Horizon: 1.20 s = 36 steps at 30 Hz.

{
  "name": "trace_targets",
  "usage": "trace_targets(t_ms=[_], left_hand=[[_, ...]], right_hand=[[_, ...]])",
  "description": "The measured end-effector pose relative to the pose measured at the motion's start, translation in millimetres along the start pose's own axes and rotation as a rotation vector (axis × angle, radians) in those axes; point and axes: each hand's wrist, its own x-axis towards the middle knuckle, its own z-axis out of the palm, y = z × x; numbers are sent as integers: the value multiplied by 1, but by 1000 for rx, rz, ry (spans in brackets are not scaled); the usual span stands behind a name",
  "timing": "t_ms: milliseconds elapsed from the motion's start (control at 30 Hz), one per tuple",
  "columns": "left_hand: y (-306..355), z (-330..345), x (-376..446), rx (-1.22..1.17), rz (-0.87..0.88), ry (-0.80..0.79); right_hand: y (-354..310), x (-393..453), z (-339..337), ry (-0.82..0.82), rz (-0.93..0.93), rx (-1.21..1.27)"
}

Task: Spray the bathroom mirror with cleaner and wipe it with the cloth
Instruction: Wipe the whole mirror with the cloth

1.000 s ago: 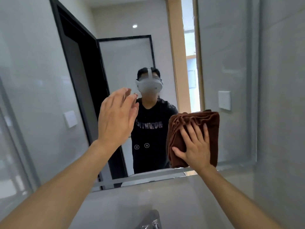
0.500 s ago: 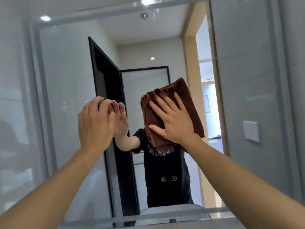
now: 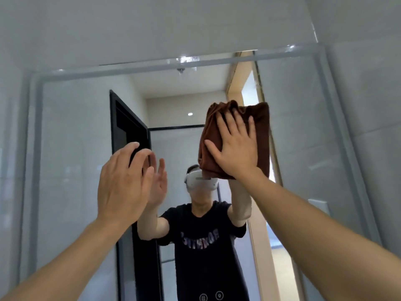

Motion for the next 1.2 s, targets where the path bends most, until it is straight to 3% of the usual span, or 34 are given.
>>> trace_targets(t_ms=[167, 300, 600, 733, 900, 1200], left_hand=[[-5, 0, 38, 56, 16, 77], [15, 7, 76, 17, -11, 119], [55, 26, 106, -113, 16, 183], [45, 22, 97, -105, 56, 121], [13, 5, 101, -28, 14, 40], [-54, -20, 85, 122, -51, 57]], right_hand=[[-69, 58, 0, -42, -339, 37], [-57, 85, 2, -34, -430, 25], [112, 81, -12, 12, -73, -38], [127, 80, -11, 3, -12, -60], [64, 111, -5, 35, 31, -2], [-113, 177, 5, -16, -354, 83]])
